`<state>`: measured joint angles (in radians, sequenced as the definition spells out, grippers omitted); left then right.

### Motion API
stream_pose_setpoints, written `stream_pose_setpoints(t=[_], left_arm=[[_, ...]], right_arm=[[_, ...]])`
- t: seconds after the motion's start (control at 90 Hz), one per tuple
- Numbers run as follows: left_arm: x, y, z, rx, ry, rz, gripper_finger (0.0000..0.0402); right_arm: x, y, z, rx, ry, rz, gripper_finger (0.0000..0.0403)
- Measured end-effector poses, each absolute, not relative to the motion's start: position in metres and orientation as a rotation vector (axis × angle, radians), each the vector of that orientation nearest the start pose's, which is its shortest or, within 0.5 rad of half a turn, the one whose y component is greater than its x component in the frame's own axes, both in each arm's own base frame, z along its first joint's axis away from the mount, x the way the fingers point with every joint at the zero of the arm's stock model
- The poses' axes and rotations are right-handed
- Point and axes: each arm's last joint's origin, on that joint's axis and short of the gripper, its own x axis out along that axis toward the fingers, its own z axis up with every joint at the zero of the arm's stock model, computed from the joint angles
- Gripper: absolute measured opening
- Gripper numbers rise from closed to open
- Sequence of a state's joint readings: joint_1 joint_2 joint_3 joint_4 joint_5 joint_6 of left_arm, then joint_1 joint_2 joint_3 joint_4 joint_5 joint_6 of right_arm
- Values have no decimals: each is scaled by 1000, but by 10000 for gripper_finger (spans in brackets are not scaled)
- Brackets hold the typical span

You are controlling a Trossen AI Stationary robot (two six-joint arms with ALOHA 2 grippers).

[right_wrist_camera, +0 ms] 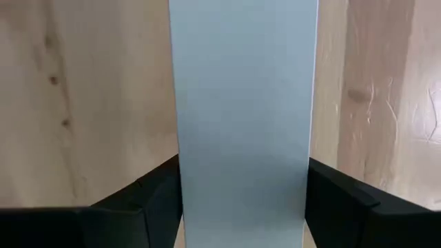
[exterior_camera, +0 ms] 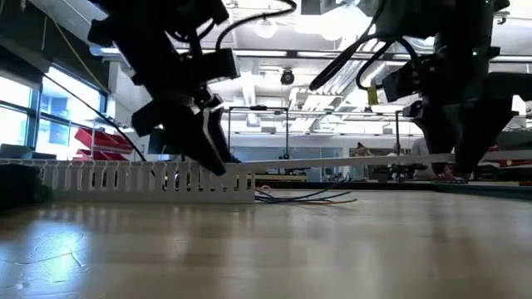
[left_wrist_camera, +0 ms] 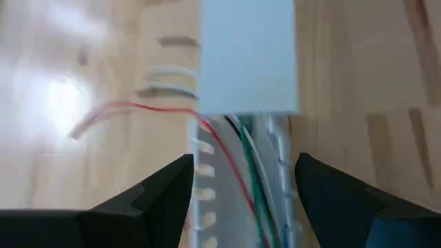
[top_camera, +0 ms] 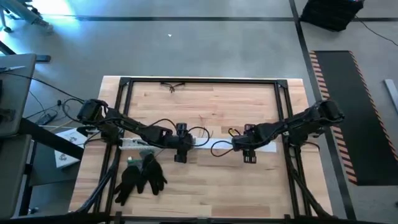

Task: Ziptie cables
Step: Close the white cable duct

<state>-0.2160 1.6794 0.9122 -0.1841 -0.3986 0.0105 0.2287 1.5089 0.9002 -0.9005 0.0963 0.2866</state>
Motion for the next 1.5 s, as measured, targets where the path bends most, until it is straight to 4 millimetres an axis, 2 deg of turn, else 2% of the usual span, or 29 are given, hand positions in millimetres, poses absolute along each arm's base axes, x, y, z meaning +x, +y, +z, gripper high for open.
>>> stream_pose_setpoints(t=[0.111,0.367,0.478,0.567,0.656,0.778,0.9,1.089,1.2,1.3,1.5], left_arm=[[318,-58,161,313,912,158,232],[325,-49,134,294,992,134,232],[325,-50,128,286,1010,139,232],[323,-57,134,281,999,137,232],[324,-65,151,285,945,129,232],[324,-66,165,323,891,153,232],[328,-53,166,348,877,178,233],[327,-24,151,276,942,165,250],[327,-16,148,241,941,161,255],[327,-16,147,241,941,165,256],[327,-32,157,236,916,141,256]], right_arm=[[240,53,182,-21,1486,-92,232],[241,50,182,23,1492,-99,232],[241,50,182,29,1499,-91,232],[241,51,188,16,1517,-87,232],[241,51,194,-8,1521,-92,232],[240,50,200,-31,1503,-104,232],[238,46,204,-23,1496,-116,232],[238,45,205,-32,1491,-107,232],[239,44,205,-29,1488,-111,232],[238,40,206,-28,1478,-141,232],[232,39,212,-27,1484,-145,232]])
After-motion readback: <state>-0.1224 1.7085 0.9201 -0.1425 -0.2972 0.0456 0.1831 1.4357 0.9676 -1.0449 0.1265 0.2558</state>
